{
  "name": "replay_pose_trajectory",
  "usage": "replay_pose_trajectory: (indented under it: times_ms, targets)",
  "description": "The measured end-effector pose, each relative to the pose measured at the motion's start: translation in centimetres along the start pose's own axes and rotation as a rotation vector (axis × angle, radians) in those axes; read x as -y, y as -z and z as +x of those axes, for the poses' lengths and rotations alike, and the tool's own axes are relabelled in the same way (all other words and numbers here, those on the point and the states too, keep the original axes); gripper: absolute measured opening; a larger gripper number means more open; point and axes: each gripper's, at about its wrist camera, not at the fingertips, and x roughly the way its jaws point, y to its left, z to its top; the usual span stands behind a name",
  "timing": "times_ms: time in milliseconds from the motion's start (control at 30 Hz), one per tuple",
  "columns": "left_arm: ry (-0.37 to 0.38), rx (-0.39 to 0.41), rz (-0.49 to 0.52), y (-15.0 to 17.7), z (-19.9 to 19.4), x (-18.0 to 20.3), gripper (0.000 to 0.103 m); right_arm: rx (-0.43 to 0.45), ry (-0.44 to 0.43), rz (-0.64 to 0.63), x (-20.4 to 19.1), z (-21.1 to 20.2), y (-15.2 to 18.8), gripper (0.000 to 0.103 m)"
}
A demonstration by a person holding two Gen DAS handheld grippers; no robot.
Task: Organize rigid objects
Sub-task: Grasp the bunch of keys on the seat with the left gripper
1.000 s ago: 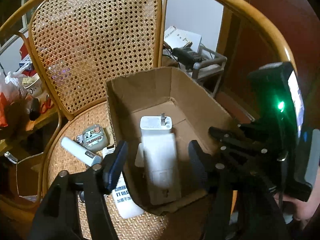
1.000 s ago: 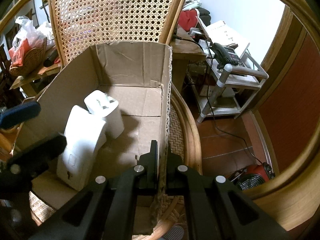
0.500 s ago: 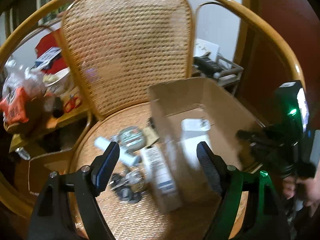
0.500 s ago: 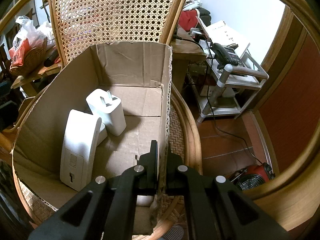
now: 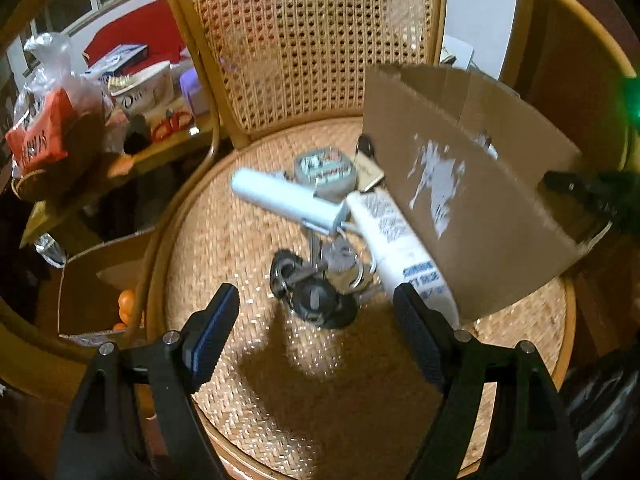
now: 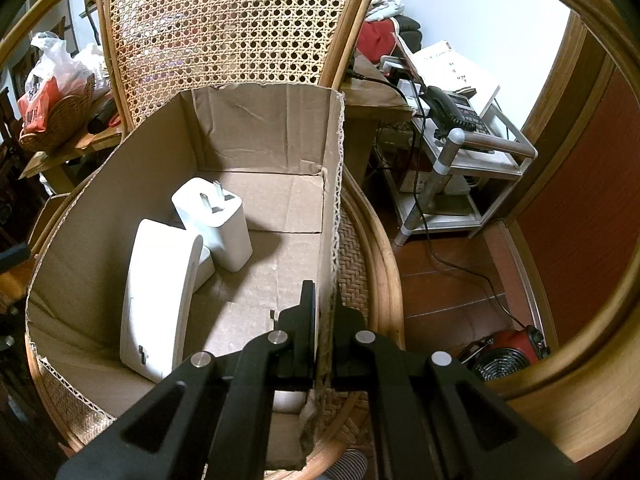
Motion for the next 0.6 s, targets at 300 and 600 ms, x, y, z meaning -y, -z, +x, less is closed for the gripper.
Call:
replay_pose_trajectory:
  times_ms: [300, 600]
  targets:
    - [-0.032, -0.032, 0.007, 0.4, 3.2, -0.4, 0.079, 0.0, 0.0, 0.001, 0.0, -0.1, -0.1, 0.006]
    - [0.023, -0.036, -0.032, 0.1, 5.0, -0.8, 0.083, -0.002, 0.0, 0.002, 0.0, -0.1, -0.1, 0.006]
